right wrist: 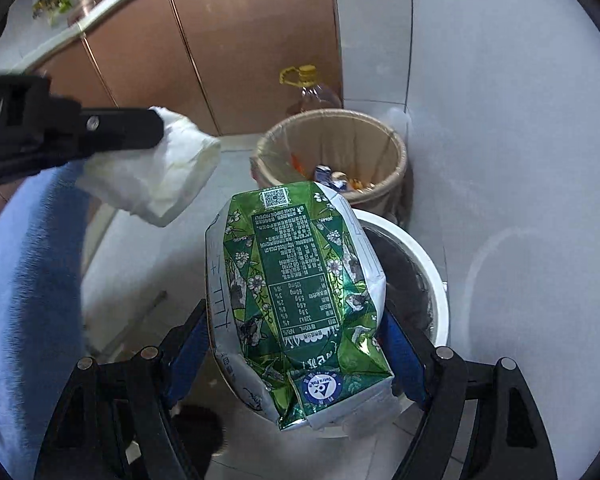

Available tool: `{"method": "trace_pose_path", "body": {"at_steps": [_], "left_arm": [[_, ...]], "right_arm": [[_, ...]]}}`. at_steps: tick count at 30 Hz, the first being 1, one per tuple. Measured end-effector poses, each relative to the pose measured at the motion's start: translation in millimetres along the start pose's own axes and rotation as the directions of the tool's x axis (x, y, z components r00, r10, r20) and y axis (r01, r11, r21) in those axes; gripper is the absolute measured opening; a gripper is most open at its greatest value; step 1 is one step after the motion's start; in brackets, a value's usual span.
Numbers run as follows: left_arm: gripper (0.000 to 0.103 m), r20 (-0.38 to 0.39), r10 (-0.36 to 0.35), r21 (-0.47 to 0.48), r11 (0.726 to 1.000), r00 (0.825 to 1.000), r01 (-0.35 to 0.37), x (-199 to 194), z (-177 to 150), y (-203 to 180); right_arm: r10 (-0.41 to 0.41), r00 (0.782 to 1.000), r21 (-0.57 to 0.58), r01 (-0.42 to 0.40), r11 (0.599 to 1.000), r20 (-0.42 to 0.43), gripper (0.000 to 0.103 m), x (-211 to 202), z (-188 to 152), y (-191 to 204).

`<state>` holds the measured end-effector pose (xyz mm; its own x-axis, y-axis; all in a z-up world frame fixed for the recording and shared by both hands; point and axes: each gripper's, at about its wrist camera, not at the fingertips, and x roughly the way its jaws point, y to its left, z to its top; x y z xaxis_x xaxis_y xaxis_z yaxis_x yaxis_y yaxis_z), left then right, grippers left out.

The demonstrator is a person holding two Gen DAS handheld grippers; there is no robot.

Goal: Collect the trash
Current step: 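Open both tools over the black-lined bin to drop tissue and pouch, then move both tools back over the blue towel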

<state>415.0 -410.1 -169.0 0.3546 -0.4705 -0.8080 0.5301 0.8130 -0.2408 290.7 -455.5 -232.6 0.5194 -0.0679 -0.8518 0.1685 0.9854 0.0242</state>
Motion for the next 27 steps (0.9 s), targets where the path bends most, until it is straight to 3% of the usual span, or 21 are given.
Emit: {"method": "trace_pose_path", "body": {"at_steps": [4, 5, 14, 27], "left_arm": [[0.038, -0.025, -0.045, -0.031, 0.999, 0.999, 0.044, 8, 1, -1], [0.041, -0.024, -0.051, -0.036, 0.998, 0.998, 0.050, 7, 1, -2], [0.041, 0.018, -0.042, -0.009, 0.999, 0.999, 0.042, -19, -1, -11], [0.041, 0.164, 0.064, -0.016, 0.998, 0.984, -0.062, -118, -31, 10]], "right_arm": [[-0.027, 0.999, 0.005, 0.027, 1.000, -0.024, 0.084, 5, -4, -4], [-0.032, 0.999, 0.000, 0.032, 0.999, -0.027, 0.085, 5, -5, -4], [-0.046, 0.999, -0.015, 0.046, 0.999, 0.006, 0.087, -18, -12, 5], [-0.057, 0.993, -0.004, 0.057, 0.998, 0.100, 0.096, -79, -21, 39]]}}
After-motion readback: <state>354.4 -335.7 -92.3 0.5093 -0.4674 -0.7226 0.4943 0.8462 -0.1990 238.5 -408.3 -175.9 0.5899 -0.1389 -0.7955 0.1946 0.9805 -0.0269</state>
